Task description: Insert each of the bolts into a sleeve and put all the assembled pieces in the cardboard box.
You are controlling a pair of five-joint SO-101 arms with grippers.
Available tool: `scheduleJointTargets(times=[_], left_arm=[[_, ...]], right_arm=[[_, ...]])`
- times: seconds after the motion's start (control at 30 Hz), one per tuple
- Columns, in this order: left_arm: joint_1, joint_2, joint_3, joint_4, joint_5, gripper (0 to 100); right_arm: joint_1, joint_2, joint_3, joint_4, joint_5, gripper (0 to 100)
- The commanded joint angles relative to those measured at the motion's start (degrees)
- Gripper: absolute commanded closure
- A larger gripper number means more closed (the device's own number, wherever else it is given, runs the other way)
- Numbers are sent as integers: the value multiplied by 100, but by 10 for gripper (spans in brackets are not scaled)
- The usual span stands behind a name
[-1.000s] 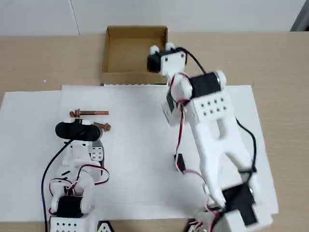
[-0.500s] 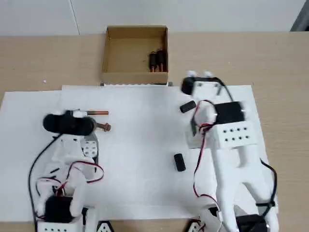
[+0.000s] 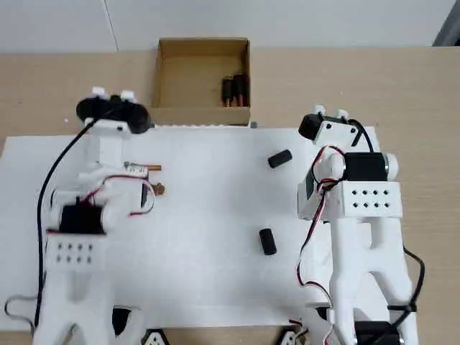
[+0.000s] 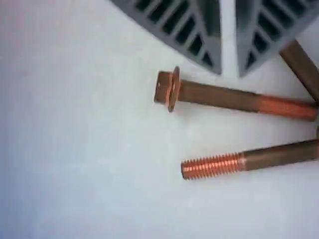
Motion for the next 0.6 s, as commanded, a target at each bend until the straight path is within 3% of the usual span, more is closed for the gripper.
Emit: scheduleJointTargets(times=[0.0, 0.07, 0.33, 0.57], left_arm=[[-26, 853, -822, 299, -18, 993], [-35, 1336, -1218, 484, 62, 994], [-62, 2954, -2853, 1644, 1653, 994], [-765, 3859, -3714, 2092, 2330, 994]], right_arm=[[57, -233, -26, -136, -62, 995], [57, -233, -26, -171, -62, 995], [57, -233, -26, -154, -62, 995], [57, -233, -26, -171, -62, 995]])
